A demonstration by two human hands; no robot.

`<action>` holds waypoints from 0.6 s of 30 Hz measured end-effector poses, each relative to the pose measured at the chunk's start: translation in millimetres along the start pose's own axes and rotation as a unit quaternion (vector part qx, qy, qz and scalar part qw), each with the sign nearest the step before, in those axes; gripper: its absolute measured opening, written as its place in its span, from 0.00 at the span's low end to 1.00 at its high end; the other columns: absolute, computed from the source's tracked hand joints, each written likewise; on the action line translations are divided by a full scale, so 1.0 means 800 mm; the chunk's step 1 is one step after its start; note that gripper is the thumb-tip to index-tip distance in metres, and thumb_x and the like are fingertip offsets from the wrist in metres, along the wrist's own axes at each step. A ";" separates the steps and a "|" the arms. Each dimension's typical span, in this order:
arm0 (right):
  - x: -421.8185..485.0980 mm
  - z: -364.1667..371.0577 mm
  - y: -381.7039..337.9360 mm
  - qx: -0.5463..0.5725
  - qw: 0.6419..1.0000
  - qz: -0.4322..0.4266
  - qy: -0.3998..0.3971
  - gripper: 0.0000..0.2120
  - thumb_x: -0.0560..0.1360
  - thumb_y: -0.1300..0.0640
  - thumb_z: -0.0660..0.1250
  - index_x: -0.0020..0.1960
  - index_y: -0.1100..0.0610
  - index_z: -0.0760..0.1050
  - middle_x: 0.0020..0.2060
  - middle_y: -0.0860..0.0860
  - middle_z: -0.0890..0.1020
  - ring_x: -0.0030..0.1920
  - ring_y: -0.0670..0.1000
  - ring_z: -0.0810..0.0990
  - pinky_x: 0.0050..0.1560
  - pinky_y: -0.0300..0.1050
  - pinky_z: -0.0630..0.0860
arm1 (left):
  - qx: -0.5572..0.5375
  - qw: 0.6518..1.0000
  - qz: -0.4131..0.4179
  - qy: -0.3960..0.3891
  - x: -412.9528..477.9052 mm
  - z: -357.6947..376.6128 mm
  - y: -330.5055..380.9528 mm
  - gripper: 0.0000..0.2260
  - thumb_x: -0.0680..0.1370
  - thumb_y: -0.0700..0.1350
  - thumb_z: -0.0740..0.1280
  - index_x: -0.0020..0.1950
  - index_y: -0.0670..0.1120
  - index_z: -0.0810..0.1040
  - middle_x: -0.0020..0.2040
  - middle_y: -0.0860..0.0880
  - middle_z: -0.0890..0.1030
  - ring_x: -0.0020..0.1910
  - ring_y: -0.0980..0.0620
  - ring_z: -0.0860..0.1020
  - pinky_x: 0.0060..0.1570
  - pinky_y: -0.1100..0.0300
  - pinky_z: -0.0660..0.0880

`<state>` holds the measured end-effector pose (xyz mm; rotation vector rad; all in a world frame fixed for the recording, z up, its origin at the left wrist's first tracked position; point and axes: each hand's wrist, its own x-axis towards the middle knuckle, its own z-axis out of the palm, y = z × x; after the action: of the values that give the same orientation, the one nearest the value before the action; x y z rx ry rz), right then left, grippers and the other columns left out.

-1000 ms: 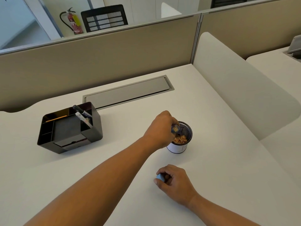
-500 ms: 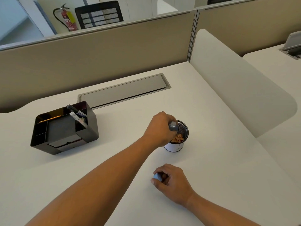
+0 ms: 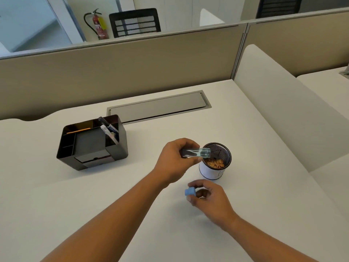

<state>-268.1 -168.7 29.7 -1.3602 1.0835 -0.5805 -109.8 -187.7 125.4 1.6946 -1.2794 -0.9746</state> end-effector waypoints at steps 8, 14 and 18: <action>-0.001 0.007 -0.075 0.105 0.993 -0.048 0.006 0.15 0.73 0.71 0.71 0.55 0.56 0.81 0.48 0.54 0.85 0.40 0.51 0.84 0.48 0.48 0.83 | -0.050 0.995 -0.043 0.072 -0.070 -0.061 -0.035 0.13 0.70 0.40 0.76 0.51 0.52 0.81 0.50 0.54 0.84 0.50 0.54 0.82 0.49 0.61 0.82; -0.011 0.033 -0.106 0.100 0.990 -0.094 -0.042 0.16 0.72 0.72 0.71 0.53 0.54 0.81 0.48 0.57 0.86 0.42 0.53 0.82 0.49 0.50 0.83 | -0.098 0.985 -0.065 0.130 -0.127 -0.085 -0.062 0.13 0.70 0.37 0.76 0.50 0.50 0.81 0.48 0.52 0.84 0.47 0.57 0.83 0.47 0.62 0.82; -0.021 0.060 -0.111 0.043 0.990 -0.109 -0.073 0.16 0.72 0.71 0.72 0.53 0.54 0.81 0.45 0.57 0.86 0.41 0.51 0.82 0.47 0.46 0.82 | -0.114 0.979 -0.074 0.152 -0.155 -0.095 -0.078 0.13 0.70 0.37 0.76 0.50 0.51 0.81 0.48 0.52 0.84 0.47 0.53 0.83 0.50 0.56 0.82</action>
<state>-212.0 -147.6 112.0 -1.4323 0.7891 -0.6695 -42.3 -44.8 113.3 1.6964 -0.8214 -0.8701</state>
